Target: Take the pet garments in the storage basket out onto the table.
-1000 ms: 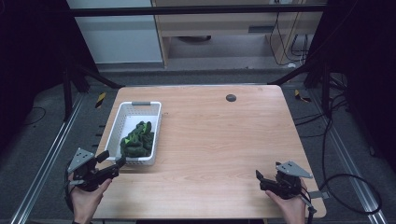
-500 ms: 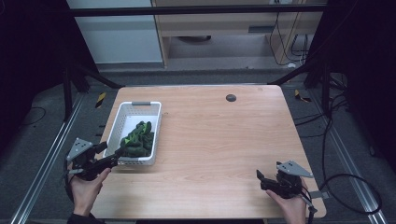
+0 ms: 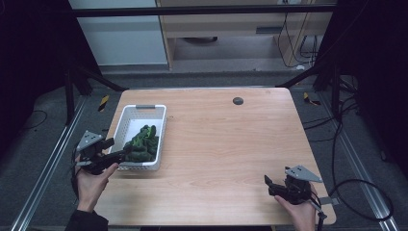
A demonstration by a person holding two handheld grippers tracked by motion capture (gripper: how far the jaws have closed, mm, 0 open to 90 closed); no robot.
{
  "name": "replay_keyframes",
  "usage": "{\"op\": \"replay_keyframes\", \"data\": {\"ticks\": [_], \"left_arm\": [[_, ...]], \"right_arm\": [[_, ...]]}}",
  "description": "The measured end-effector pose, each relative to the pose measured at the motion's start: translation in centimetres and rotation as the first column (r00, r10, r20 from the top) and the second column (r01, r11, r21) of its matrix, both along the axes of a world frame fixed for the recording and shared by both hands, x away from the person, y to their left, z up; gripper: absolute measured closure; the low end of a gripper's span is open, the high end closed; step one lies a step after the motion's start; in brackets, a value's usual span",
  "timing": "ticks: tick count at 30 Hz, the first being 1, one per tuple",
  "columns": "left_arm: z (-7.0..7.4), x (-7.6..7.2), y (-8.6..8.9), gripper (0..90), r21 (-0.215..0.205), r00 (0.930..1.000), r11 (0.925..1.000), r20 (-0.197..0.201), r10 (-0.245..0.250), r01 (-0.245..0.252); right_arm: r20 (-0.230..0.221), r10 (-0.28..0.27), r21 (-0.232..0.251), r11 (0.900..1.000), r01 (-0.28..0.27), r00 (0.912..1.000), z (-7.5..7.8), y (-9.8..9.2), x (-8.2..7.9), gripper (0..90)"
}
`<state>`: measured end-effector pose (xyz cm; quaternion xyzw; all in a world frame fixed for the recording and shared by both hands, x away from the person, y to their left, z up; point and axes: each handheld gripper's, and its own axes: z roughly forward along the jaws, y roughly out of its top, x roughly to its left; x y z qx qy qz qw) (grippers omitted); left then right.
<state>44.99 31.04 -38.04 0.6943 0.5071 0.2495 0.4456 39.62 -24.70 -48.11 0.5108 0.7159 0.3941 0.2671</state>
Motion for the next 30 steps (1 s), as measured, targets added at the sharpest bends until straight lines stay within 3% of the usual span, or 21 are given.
{"op": "replay_keyframes", "data": {"ticks": [6,15,30], "left_arm": [[0.3,0.9,-0.4,20.4,0.037,0.9995,0.9993,-0.031,-0.004,0.005],[-0.4,2.2,-0.9,17.9,0.085,0.9958,0.9963,-0.091,-0.006,0.013],[-1.6,3.7,-2.4,14.8,0.163,0.9802,0.9857,-0.197,-0.012,0.044]], "right_arm": [[0.004,0.002,-0.009,1.000,-0.002,1.0000,0.0,-0.1,0.1,16.1],[-0.014,0.006,-0.014,1.000,-0.006,0.9999,-0.2,-0.1,0.2,15.5],[-0.025,0.010,-0.019,1.000,-0.010,0.9996,-0.3,-0.1,0.4,14.9]]}}
